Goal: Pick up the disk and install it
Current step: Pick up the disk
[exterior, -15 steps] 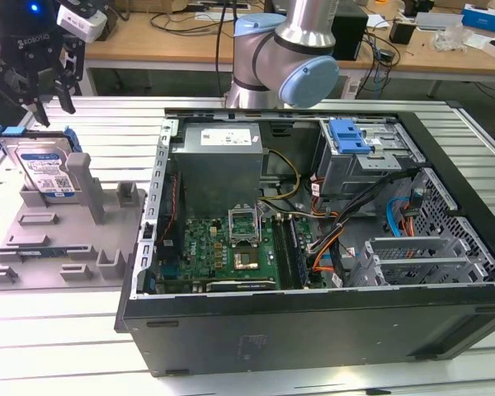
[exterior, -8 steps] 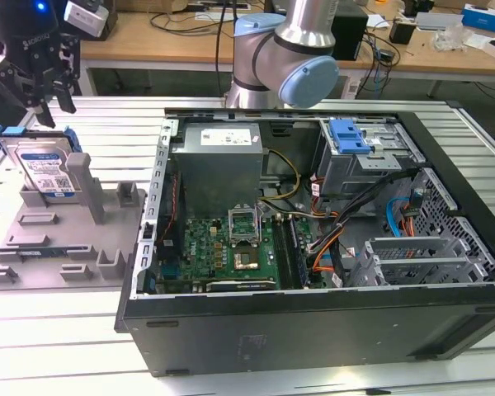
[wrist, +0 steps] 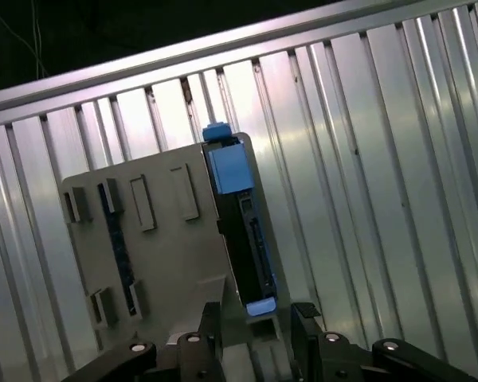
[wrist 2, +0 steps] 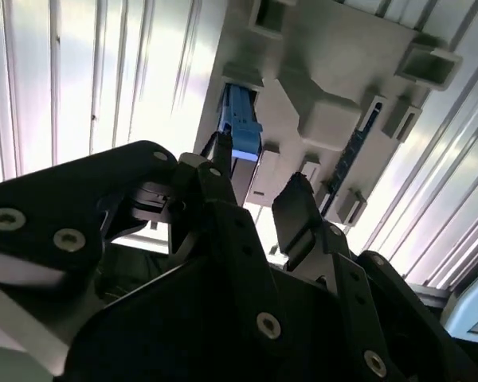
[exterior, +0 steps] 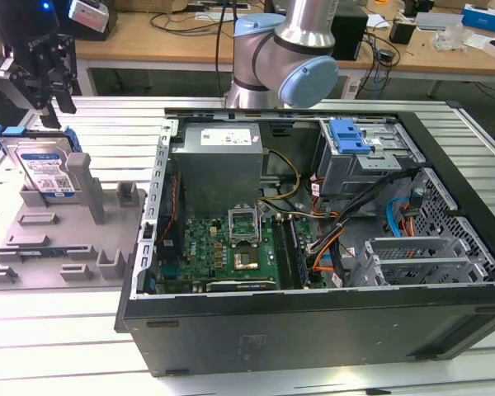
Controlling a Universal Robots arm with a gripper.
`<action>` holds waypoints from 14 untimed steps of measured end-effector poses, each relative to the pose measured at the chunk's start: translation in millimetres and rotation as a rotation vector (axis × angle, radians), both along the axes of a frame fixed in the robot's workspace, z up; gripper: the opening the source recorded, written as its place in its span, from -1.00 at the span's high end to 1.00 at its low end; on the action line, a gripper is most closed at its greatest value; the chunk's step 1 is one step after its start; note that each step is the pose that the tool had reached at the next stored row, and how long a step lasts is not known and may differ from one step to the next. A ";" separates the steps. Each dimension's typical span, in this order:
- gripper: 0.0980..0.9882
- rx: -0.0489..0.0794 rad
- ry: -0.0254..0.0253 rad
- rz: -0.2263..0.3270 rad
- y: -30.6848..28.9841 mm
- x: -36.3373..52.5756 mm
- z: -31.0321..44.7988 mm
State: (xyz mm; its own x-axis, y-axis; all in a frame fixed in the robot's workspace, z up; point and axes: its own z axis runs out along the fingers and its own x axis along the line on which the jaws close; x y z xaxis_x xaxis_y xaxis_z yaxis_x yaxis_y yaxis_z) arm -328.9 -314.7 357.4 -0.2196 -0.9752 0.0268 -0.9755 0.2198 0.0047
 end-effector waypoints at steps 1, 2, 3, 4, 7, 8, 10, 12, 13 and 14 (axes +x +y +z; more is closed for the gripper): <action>0.14 0.000 -0.0013 0.022 0.0 0.0 -0.3; 0.14 0.000 -0.0023 0.037 0.0 0.0 -0.5; 0.14 0.001 -0.0050 0.079 0.0 0.1 -1.2; 0.14 0.001 -0.0052 0.093 0.1 0.0 -1.4; 0.14 0.001 -0.0054 0.094 2.1 0.4 -1.5; 0.14 0.002 -0.0053 0.099 6.6 0.5 -1.7; 0.14 0.002 -0.0052 0.131 7.3 -1.4 -2.6; 0.14 0.002 -0.0053 0.140 8.2 -11.9 -3.8; 0.14 0.002 -0.0057 0.140 8.5 -16.4 -4.2; 0.14 0.002 -0.0057 0.141 8.6 -22.8 -4.6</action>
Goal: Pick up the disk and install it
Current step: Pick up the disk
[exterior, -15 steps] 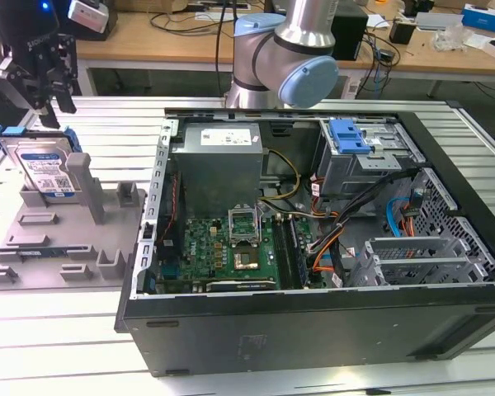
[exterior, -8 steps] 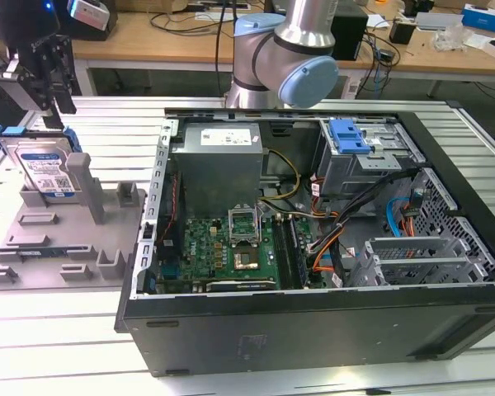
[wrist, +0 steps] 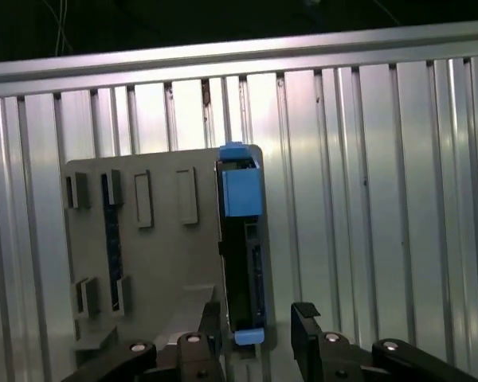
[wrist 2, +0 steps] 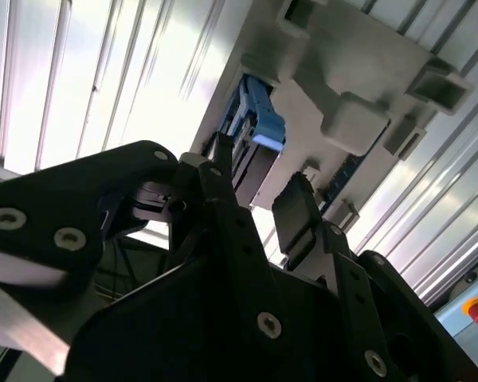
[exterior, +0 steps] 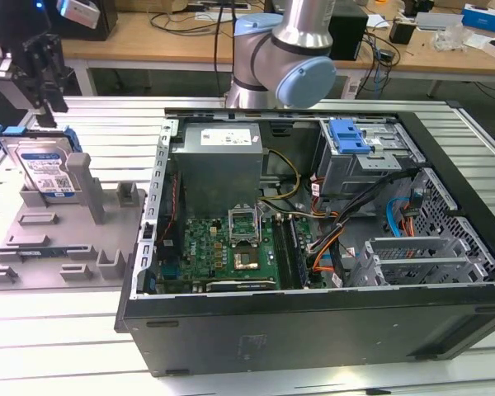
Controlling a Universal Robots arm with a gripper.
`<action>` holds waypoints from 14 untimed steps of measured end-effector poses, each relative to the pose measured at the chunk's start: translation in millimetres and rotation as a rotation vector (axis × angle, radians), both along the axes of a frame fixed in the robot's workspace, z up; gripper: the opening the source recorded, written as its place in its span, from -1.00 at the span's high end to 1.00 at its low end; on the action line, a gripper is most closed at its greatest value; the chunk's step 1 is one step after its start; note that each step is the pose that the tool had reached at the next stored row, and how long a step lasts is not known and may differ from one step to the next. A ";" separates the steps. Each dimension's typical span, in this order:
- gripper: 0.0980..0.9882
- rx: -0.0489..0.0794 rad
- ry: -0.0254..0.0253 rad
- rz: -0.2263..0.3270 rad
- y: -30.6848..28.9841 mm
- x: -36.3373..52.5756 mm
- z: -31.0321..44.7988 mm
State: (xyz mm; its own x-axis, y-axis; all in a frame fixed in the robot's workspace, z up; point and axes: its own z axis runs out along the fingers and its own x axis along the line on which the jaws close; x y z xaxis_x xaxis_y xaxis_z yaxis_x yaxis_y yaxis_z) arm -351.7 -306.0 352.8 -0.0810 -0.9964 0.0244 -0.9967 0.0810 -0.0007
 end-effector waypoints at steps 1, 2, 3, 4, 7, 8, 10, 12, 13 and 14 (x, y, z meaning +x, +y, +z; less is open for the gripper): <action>0.14 0.000 0.0000 0.000 0.1 -4.1 -0.3; 0.14 0.000 -0.0002 0.000 0.4 -8.4 -0.6; 0.14 0.000 -0.0003 0.000 0.9 -13.4 -0.8; 0.14 0.000 -0.0002 0.000 1.1 -19.1 -0.9; 0.14 0.000 -0.0001 0.000 1.1 -31.3 -1.3; 0.14 0.000 -0.0001 0.000 1.1 -34.9 -1.6; 0.14 0.000 -0.0002 0.002 1.1 -42.7 -2.8; 0.14 0.000 -0.0003 0.005 1.1 -47.6 -4.0; 0.14 0.001 -0.0004 0.011 0.7 -50.0 -5.2; 0.14 0.001 -0.0003 0.014 0.7 -50.2 -5.5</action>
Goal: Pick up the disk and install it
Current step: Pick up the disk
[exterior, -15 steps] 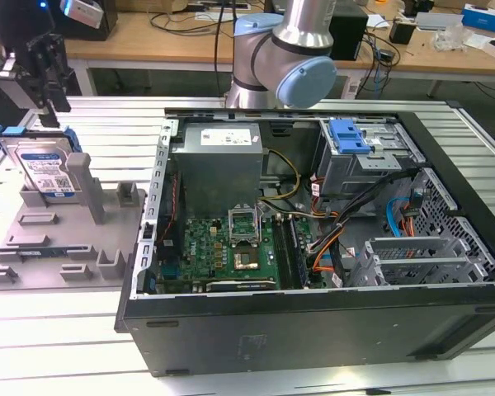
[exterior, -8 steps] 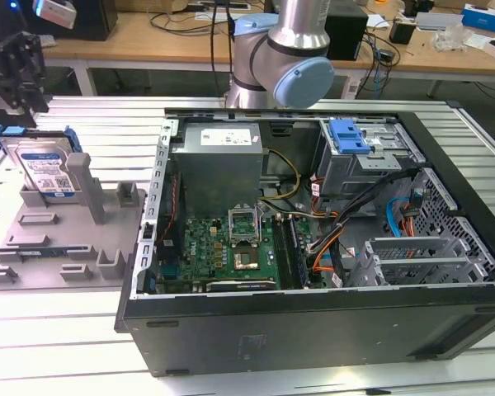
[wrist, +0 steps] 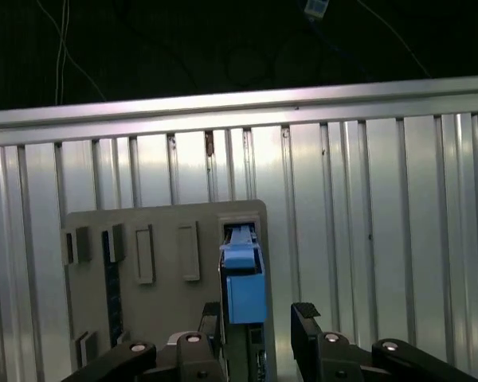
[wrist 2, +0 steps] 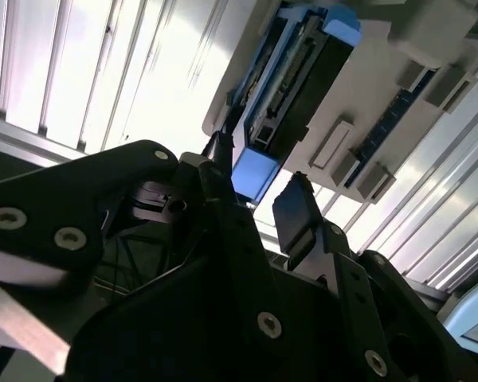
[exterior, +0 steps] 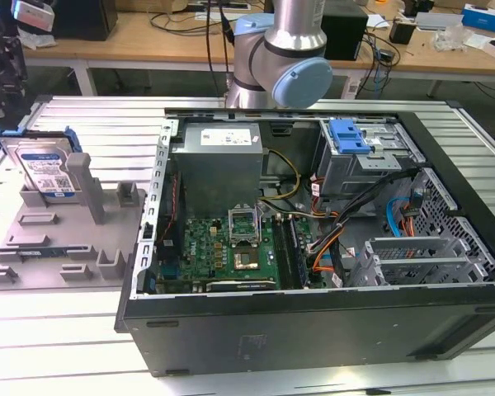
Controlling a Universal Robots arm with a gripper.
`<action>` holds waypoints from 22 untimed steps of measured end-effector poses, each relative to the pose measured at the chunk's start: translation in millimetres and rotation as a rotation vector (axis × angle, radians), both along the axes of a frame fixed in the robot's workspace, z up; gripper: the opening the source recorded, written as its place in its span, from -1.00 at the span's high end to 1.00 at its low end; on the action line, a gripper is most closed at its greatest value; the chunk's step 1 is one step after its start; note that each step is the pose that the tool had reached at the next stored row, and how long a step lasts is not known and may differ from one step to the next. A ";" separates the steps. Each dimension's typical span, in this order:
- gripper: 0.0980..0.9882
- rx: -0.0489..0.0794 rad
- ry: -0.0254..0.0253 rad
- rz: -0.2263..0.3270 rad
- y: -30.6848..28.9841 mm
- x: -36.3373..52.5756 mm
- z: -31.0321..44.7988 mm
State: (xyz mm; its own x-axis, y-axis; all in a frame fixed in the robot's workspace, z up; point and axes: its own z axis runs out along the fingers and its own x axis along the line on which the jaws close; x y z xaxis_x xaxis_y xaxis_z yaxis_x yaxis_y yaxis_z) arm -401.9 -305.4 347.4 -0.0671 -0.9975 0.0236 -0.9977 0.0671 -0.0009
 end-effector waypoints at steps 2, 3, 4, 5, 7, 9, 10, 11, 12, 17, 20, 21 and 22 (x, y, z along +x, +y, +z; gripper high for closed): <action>0.14 0.000 0.0002 0.000 0.0 -0.1 0.1; 0.14 -0.001 0.0002 0.000 0.1 -0.2 0.1; 0.14 -0.001 0.0002 0.000 0.1 -0.2 0.1; 0.14 -0.001 0.0003 0.000 0.1 -0.2 -0.1; 0.14 -0.001 0.0007 0.000 0.0 -0.2 -1.1; 0.14 -0.001 0.0016 0.000 -0.2 -0.2 -2.5; 0.14 -0.001 0.0018 0.000 -0.3 -0.2 -3.2; 0.14 -0.001 0.0019 0.000 -0.3 -0.3 -3.9; 0.14 -0.001 0.0021 0.000 -0.4 -0.4 -4.5; 0.14 -0.001 0.0039 0.000 -0.7 -3.0 -9.4; 0.14 -0.001 0.0044 0.000 -2.4 -4.1 -10.8; 0.14 -0.002 0.0048 0.000 -4.0 -4.2 -11.5; 0.14 -0.002 0.0052 0.000 -6.1 -4.2 -12.2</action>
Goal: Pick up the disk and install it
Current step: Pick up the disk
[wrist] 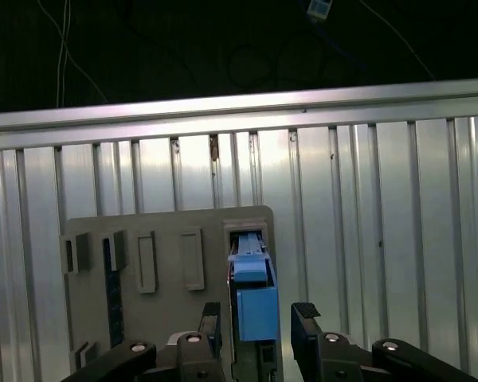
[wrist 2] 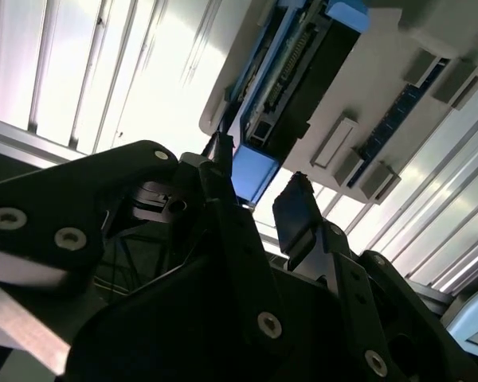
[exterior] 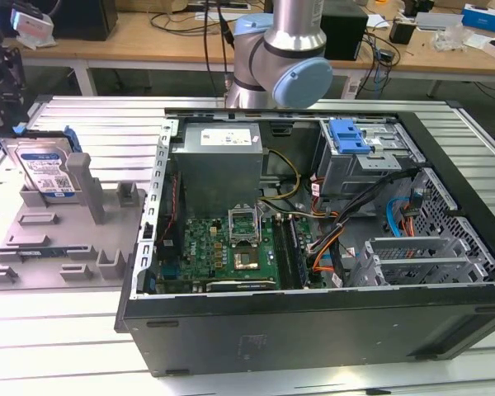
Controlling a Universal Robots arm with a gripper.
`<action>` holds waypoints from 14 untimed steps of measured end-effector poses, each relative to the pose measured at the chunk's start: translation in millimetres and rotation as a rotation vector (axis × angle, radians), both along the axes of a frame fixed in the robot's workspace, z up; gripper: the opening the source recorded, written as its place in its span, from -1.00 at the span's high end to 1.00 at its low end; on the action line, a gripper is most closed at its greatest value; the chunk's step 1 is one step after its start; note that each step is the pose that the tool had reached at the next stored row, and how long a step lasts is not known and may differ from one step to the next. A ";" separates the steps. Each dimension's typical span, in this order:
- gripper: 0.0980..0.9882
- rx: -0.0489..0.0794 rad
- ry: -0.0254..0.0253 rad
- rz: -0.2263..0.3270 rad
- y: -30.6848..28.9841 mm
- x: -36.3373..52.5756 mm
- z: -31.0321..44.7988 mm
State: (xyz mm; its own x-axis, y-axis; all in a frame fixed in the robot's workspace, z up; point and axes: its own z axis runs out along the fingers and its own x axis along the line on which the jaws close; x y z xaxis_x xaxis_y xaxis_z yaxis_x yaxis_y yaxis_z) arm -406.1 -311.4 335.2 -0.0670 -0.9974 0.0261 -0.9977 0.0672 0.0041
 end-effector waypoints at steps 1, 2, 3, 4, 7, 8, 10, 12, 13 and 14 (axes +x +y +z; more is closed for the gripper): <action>0.14 0.000 -0.0001 0.000 -2.3 0.0 -1.5; 0.14 0.000 0.0001 0.000 -2.4 0.0 -2.3; 0.14 0.000 0.0001 0.000 -2.4 0.0 -2.9; 0.14 0.000 0.0003 0.000 -2.4 0.1 -4.1; 0.14 0.000 0.0001 0.000 -1.4 0.5 -7.2; 0.14 0.000 0.0000 0.000 -0.7 0.5 -8.0; 0.14 0.000 0.0001 0.000 -0.2 0.6 -9.1; 0.14 0.000 0.0001 0.000 0.1 0.6 -11.0; 0.14 0.000 0.0001 0.000 0.1 0.6 -11.7; 0.14 0.000 0.0002 0.000 0.2 0.6 -12.5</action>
State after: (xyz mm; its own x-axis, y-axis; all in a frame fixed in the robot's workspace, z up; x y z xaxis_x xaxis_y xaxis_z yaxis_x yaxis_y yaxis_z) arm -405.5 -311.2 322.6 -0.0670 -0.9974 0.0262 -0.9977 0.0671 0.0043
